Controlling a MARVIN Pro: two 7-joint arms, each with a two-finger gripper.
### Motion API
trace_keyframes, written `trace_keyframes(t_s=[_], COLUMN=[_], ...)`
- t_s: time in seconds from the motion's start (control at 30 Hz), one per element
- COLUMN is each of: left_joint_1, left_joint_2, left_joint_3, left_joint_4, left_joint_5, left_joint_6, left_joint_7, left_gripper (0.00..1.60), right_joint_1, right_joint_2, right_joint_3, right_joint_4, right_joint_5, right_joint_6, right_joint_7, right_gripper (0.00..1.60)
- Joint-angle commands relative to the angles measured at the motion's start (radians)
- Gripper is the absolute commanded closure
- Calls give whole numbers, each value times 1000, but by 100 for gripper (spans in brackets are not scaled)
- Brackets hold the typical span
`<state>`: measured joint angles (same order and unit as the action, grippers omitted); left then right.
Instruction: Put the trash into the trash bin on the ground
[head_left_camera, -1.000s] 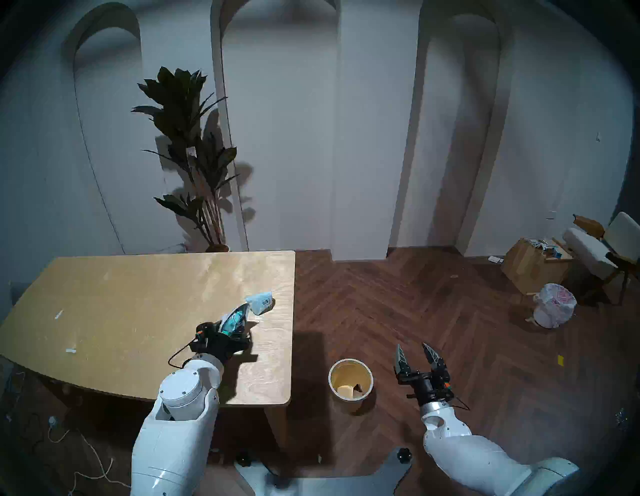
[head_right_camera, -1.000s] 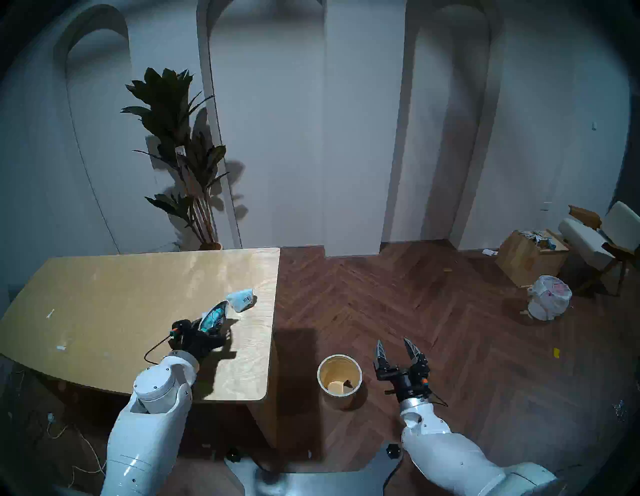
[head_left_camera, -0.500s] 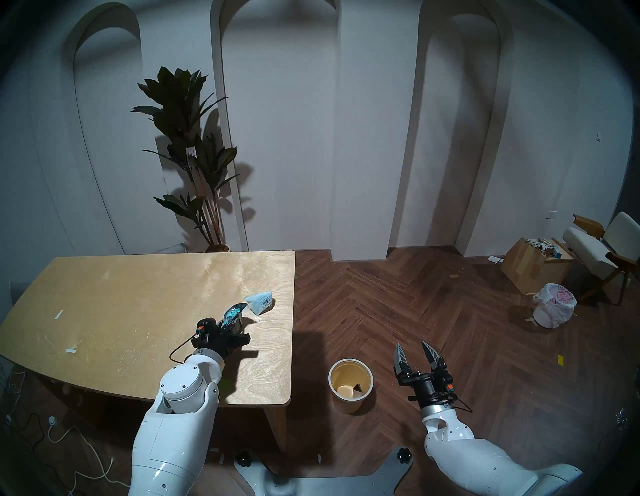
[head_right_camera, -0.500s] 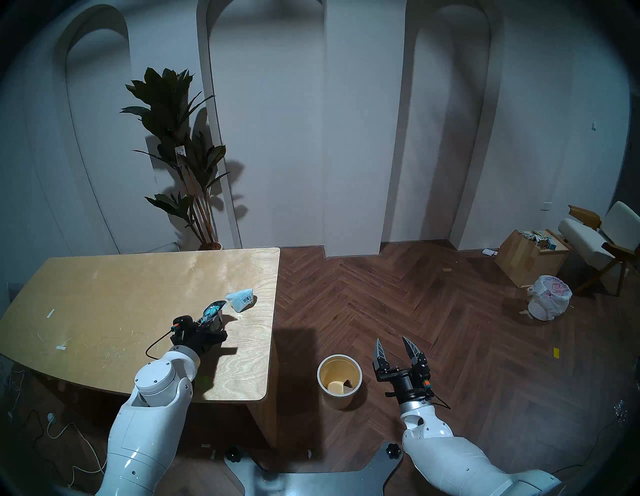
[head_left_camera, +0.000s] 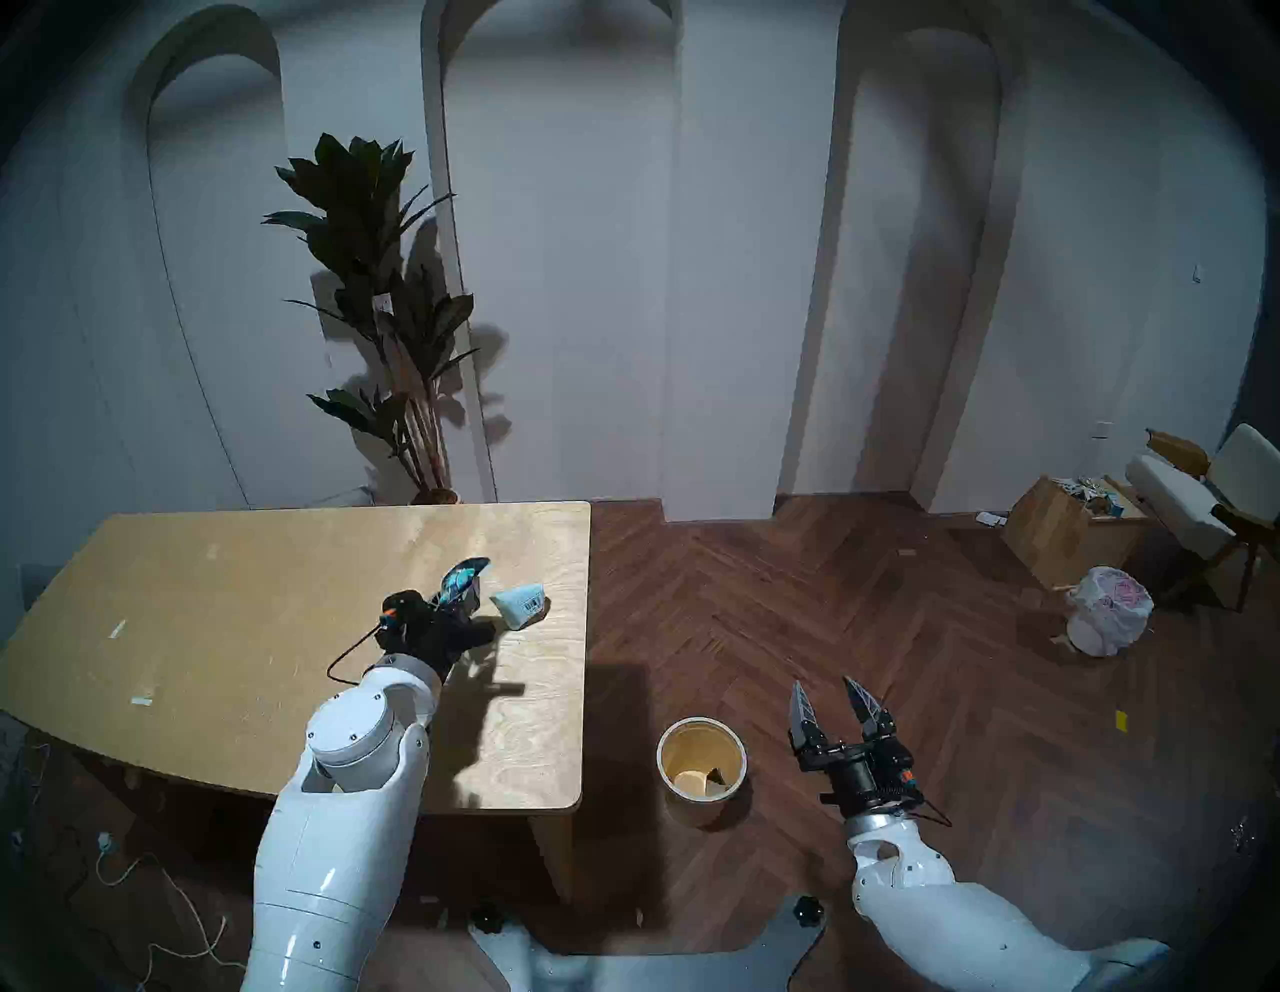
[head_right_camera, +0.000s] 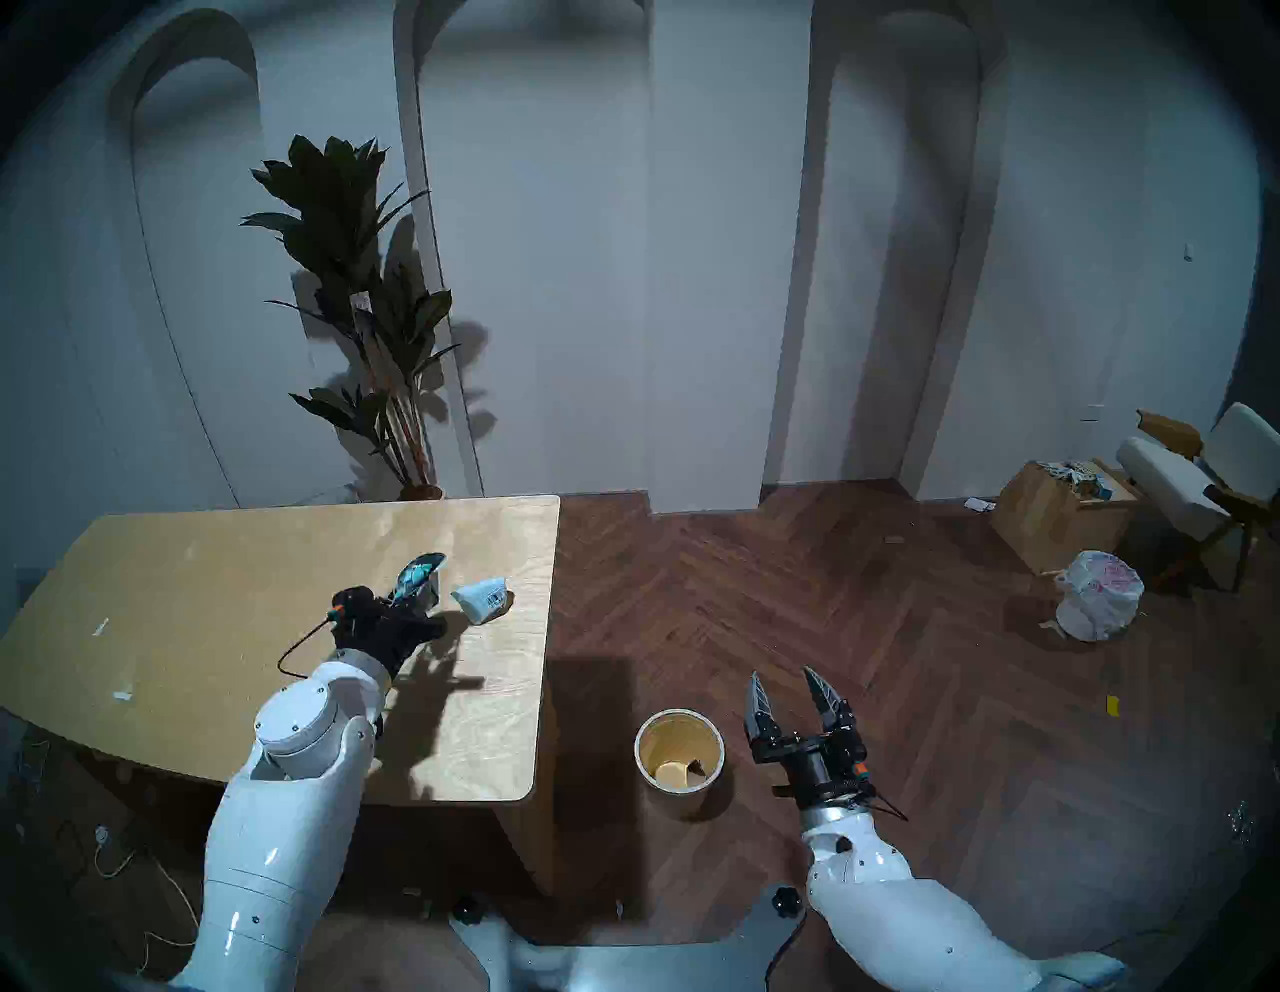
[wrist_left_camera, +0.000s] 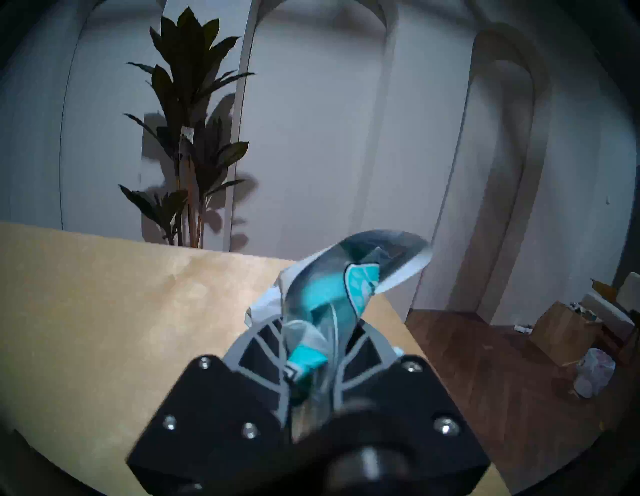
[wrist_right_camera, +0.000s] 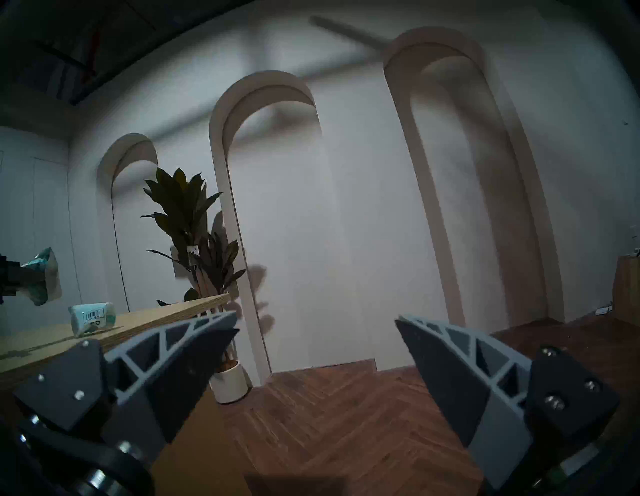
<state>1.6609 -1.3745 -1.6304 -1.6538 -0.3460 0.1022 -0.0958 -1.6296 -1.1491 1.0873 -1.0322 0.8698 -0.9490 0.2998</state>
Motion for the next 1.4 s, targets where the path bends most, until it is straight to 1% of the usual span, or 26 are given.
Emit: trace_keyframes(t_s=[0.0,0.23,0.5,0.6,0.63,0.73,1.07,1.37], left_joint_1=[-67,-80,-84,-84,-84,-83,-87,-122], left_joint_2=[-12,-28,-51,-60,-66,-71,-106,-154], left_joint_3=[30,78,145,170,188,203,293,370], left_joint_4=[-74,-100,-121,-126,-128,-129,-107,-64], left_joint_5=[-6,-15,-25,-28,-31,-32,-42,-48], left_joint_6=[-12,-8,-3,0,1,2,11,20], left_joint_7=[-19,-34,-53,-59,-62,-66,-76,-72], left_gripper=[160,160,160,160,160,160,160,160], right_joint_1=[-44,-74,-130,-157,-176,-193,-300,-379], right_joint_2=[39,81,155,181,198,213,280,313], right_joint_3=[18,50,115,141,159,175,247,287], right_joint_4=[-83,-132,-167,-180,-190,-199,-256,-308], right_joint_5=[11,25,51,63,71,78,115,145], right_joint_6=[-11,-11,-11,-11,-11,-11,-11,-11], right_joint_7=[1,-3,-20,-34,-43,-52,-94,-120], right_gripper=[0,0,0,0,0,0,0,0])
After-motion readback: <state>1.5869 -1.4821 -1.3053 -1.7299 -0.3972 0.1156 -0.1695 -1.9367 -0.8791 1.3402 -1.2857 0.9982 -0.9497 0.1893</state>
